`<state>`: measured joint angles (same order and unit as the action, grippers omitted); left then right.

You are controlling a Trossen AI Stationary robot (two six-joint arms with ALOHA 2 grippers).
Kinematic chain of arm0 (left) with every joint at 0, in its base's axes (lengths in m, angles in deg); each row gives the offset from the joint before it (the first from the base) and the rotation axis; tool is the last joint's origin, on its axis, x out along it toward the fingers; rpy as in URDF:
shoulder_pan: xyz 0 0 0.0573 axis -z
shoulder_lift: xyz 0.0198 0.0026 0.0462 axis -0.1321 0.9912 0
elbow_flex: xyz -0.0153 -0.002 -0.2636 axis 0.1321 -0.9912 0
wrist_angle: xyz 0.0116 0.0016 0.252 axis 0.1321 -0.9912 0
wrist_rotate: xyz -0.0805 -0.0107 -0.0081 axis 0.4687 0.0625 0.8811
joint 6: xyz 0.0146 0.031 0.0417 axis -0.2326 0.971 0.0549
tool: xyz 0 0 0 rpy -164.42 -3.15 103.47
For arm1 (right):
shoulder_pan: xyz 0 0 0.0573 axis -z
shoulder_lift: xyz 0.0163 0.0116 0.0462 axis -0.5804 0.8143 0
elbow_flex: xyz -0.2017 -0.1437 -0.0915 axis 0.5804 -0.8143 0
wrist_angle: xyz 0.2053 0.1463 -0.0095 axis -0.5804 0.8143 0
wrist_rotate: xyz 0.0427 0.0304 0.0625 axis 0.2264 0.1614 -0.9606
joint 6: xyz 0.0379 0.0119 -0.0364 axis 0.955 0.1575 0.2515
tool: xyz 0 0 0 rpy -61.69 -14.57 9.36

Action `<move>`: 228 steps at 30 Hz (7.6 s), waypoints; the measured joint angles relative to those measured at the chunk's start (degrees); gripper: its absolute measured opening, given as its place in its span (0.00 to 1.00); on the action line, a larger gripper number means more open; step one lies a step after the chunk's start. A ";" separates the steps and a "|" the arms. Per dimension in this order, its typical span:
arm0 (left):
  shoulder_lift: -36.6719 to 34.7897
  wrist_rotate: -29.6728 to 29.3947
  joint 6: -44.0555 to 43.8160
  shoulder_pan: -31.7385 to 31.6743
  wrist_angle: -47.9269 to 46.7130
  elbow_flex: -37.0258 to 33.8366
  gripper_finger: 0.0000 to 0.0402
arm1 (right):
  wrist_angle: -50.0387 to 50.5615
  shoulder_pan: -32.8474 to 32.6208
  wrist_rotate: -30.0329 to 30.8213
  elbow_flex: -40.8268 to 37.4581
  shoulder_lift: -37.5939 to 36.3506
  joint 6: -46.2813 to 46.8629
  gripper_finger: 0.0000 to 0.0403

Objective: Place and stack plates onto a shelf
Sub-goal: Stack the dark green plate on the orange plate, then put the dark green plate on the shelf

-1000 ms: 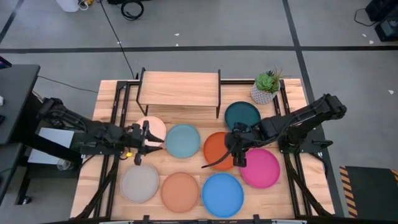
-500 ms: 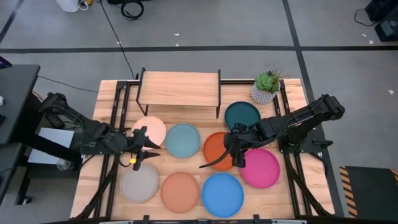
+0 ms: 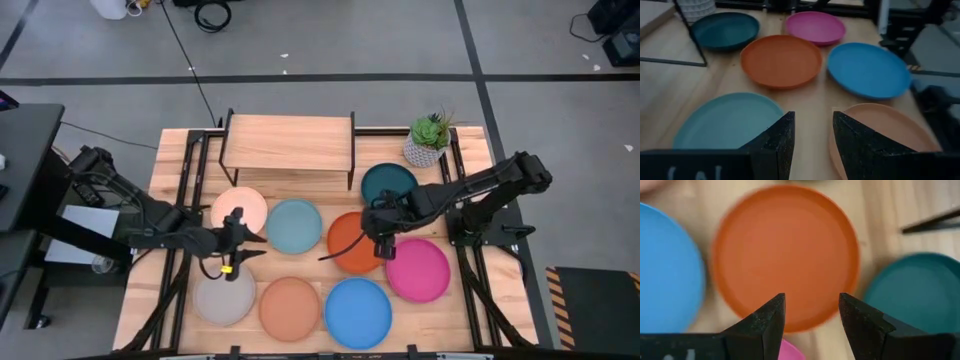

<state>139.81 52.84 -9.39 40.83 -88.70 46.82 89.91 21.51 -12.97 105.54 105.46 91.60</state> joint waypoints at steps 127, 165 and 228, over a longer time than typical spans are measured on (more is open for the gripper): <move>-12.14 -7.83 -5.60 -0.07 -7.85 1.25 0.35 | 7.76 -12.58 -4.23 16.52 29.52 -7.62 0.08; -11.92 -3.74 -6.04 0.22 -10.01 1.25 0.35 | 18.58 -7.25 -7.81 4.89 11.90 -1.11 0.30; -11.92 -4.33 -7.59 0.24 -11.23 1.25 0.35 | -2.32 3.35 -17.89 -19.50 7.88 -10.02 0.14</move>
<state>127.89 48.50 -16.98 41.06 -99.92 48.07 87.60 24.87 -30.87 86.04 113.35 81.58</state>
